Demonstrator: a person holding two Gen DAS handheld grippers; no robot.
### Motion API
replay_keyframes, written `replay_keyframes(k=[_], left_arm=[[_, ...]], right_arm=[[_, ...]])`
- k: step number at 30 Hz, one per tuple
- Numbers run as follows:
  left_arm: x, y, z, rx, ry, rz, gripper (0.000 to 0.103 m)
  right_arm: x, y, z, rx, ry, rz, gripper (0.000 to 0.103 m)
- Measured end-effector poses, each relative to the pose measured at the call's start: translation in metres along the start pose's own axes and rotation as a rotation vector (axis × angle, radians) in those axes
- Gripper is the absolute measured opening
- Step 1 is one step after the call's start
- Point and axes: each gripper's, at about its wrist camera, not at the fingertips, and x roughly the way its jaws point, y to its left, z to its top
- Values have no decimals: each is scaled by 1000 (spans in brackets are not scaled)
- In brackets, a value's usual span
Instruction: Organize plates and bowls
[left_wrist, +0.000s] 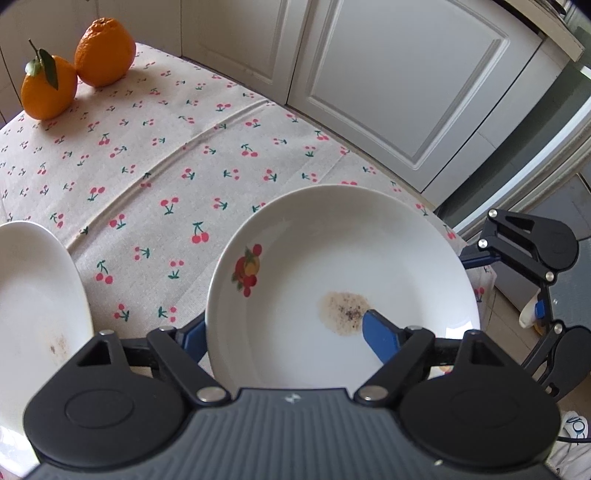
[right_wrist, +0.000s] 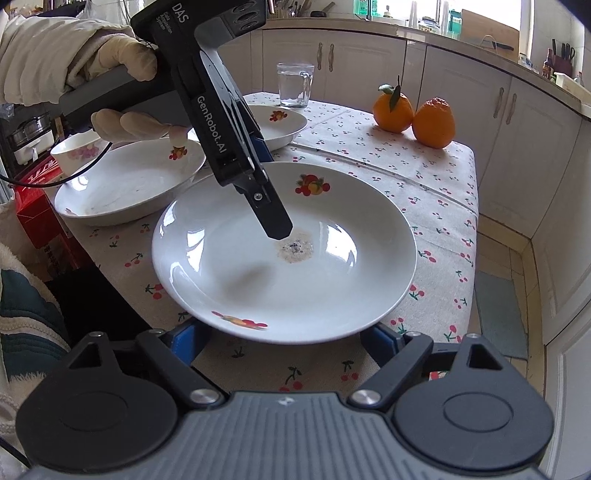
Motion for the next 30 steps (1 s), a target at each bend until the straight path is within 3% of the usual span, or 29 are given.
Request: replay_keyframes(k=[30], left_arm=[[30,38,69,-4,-66,53,84]], right_arm=[[41,-68,37,12,-9,-40,91]])
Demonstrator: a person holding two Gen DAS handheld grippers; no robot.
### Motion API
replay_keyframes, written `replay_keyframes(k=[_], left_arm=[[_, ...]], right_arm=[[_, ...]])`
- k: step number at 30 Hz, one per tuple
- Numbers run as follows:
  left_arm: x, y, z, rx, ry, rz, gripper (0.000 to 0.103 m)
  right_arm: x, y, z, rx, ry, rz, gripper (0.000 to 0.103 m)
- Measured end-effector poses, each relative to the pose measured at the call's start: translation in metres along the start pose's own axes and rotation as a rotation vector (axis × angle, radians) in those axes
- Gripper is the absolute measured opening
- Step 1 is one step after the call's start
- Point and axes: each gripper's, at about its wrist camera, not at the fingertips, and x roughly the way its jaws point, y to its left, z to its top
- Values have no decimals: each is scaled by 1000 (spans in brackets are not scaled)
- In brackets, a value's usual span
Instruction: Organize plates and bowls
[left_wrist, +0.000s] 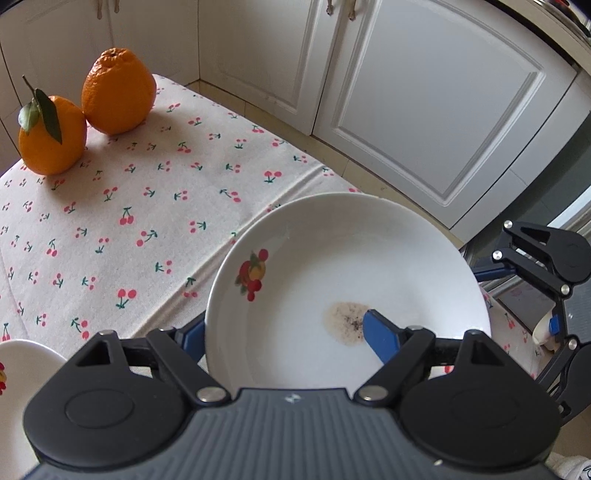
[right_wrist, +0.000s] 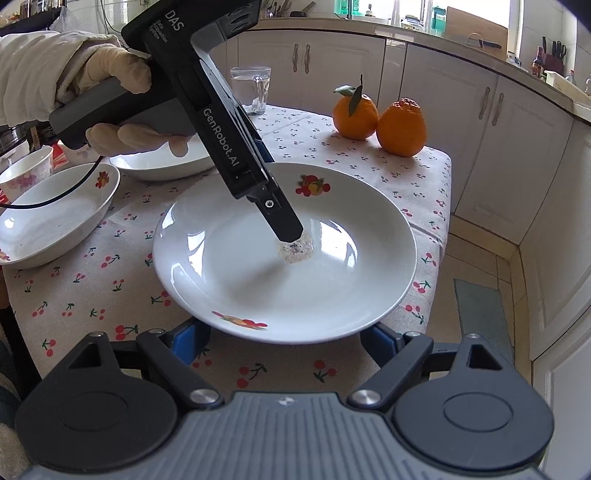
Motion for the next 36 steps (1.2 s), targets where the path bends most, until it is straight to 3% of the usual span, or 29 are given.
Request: replay_keyframes(k=[23,29,32,36], left_arm=[[4,-6,-1,28,-13,13,85],[4,-7,-2,35,-13,8,91],[-4,-8,-8,50,-26,47,93],[-37,-10,-21,59,-84,85,93]], right_arm=[[-2,-2,0,25,6,-11,91],[-4,-2,-2,28,6,-13,92],[-12,-1,-1,38,-15,-28,103],[-28,2,-5,65,-19,-44,103]])
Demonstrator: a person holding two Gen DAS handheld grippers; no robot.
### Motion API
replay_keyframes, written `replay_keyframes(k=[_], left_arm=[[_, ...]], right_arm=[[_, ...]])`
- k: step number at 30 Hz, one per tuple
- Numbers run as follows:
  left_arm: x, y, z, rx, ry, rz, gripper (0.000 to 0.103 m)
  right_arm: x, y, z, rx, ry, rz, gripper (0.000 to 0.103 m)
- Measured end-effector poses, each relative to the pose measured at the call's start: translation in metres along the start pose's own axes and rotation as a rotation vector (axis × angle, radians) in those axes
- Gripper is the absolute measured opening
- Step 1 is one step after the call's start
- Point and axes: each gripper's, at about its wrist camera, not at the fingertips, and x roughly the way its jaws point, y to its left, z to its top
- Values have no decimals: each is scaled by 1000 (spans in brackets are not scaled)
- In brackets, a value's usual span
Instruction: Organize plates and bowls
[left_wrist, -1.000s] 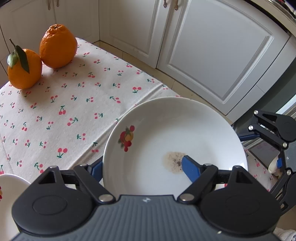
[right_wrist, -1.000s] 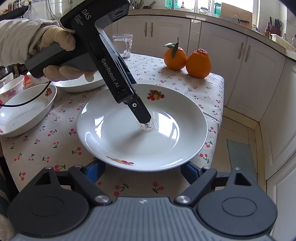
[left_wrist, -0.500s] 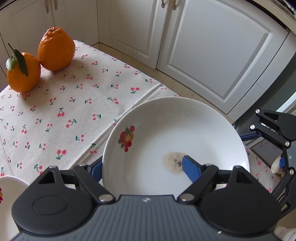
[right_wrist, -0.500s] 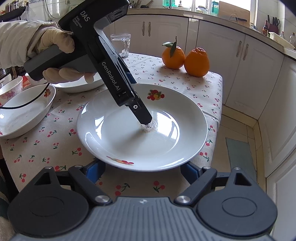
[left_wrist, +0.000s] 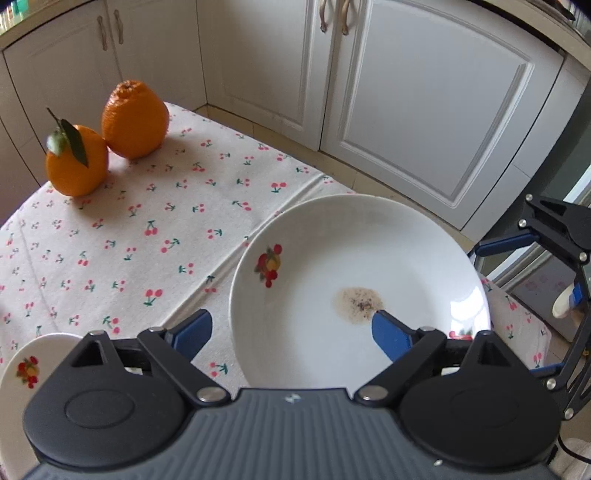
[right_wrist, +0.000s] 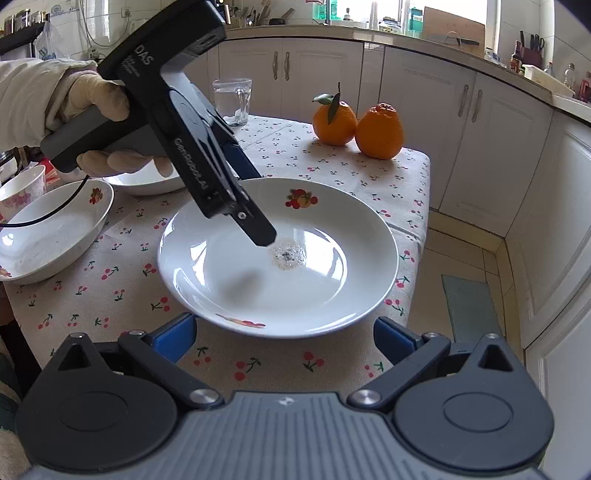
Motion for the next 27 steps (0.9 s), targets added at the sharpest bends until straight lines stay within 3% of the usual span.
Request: replay_keyframes(k=[6,9,13,18,27], left_arm=[[-73,-3,-19,-38,-113,51,97],[-103,-9,-37,-67,-158,65,97],[-138,-23,-79,-109,-228,146,100],[-162,-35,-140,-194,-253,245,101],[-191,-53,-240,-315,-280,269,101]], right_arm=[[-32,21,-3,9,-39,-33,103],[-43,34,3,18,-66,2,103],[-52,57,12,12,-108,50,103],[-57,90,20,-28,-144,94,103],[-47,134,33,-41,-161,136,103]])
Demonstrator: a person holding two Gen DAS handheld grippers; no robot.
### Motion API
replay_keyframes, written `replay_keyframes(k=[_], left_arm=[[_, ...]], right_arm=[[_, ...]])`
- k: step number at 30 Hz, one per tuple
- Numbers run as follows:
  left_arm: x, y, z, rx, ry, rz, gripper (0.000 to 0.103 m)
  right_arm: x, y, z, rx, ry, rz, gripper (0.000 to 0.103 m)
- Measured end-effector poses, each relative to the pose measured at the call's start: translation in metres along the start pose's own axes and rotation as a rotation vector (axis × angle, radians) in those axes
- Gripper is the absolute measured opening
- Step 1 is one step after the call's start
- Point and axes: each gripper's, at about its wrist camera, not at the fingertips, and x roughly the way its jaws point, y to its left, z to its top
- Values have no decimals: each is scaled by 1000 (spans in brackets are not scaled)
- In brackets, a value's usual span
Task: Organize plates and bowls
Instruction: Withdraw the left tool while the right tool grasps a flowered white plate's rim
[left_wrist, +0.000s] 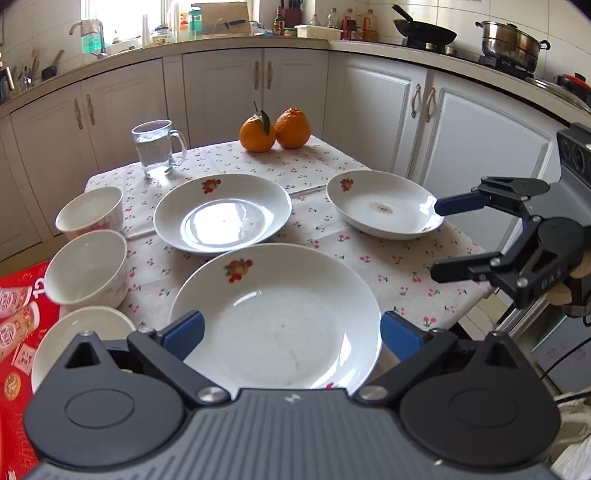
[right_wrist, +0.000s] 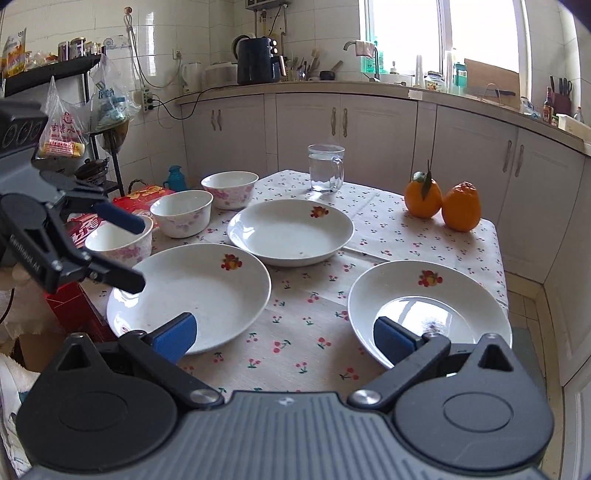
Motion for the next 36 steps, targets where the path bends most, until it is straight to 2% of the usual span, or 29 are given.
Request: replay_keyframes(k=[7,9,13,16,23,31,36], left_arm=[[-17,5,-48,52,-15,95,101],[-20,7,-59,66,-20,79,101],[-11,13,-75,31,34,35,101],[0,18,-82,16,55,43,101],[18,22,-82,54,35,35,101],[30,24,-73,34,17,-51,101],[37,19,-72,73,8,-12,101]], right_arm=[[14,23,6,2,21,29,103],[18,31,6,-21,32,17,103],[28,42,7,-33,71,29,103],[35,48,10,-34,96,42,103],[54,54,16,-20,153,68,103],[81,49,22,18,216,107,103],[100,43,25,43,250,138,103]])
